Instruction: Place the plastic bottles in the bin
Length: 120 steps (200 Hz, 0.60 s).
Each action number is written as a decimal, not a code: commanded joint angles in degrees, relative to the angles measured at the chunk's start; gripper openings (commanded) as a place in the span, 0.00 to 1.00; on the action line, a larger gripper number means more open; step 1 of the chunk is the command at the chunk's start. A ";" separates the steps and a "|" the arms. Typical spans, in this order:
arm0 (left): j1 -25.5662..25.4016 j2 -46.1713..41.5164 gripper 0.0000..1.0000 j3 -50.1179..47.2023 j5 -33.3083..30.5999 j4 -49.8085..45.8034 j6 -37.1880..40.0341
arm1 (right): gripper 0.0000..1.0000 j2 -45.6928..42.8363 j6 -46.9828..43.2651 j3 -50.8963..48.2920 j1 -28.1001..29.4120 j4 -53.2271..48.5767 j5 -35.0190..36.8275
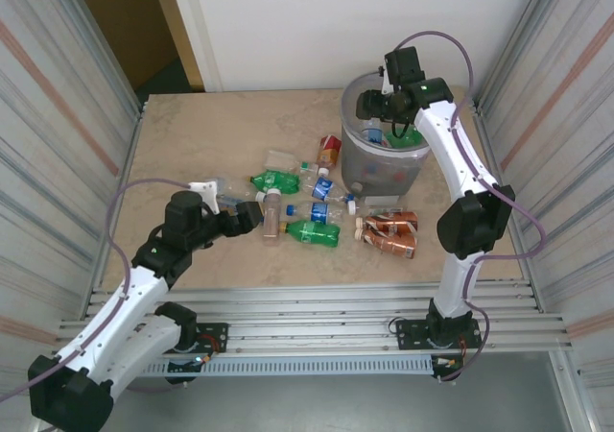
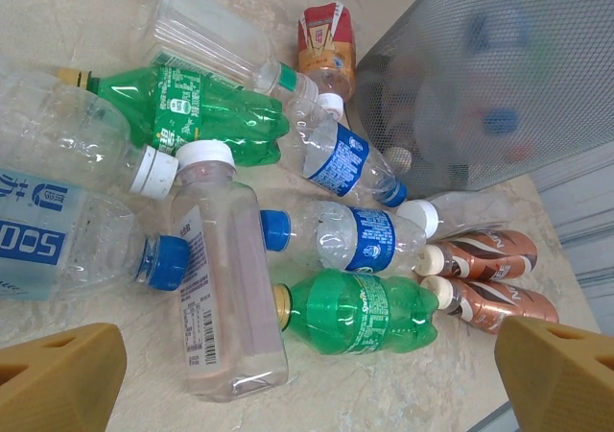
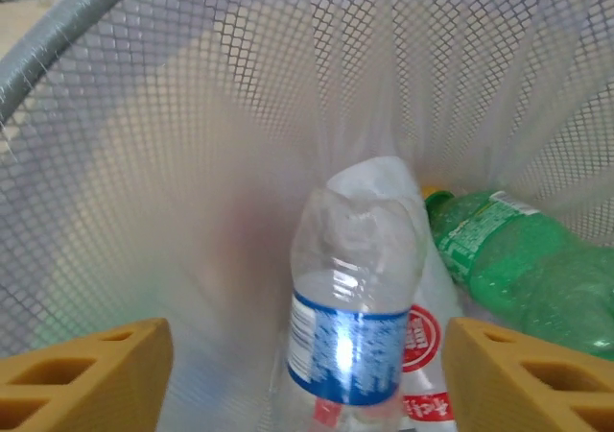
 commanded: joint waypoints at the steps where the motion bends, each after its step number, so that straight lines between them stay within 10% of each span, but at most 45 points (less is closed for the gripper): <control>1: 0.37 0.25 0.99 -0.52 1.44 1.64 -0.42 | 0.60 0.93 1.45 0.11 -0.36 0.48 -1.19; 120: 0.88 -0.41 0.99 -2.60 -2.55 0.38 -3.88 | 0.65 -11.46 4.10 2.72 12.63 -3.23 13.83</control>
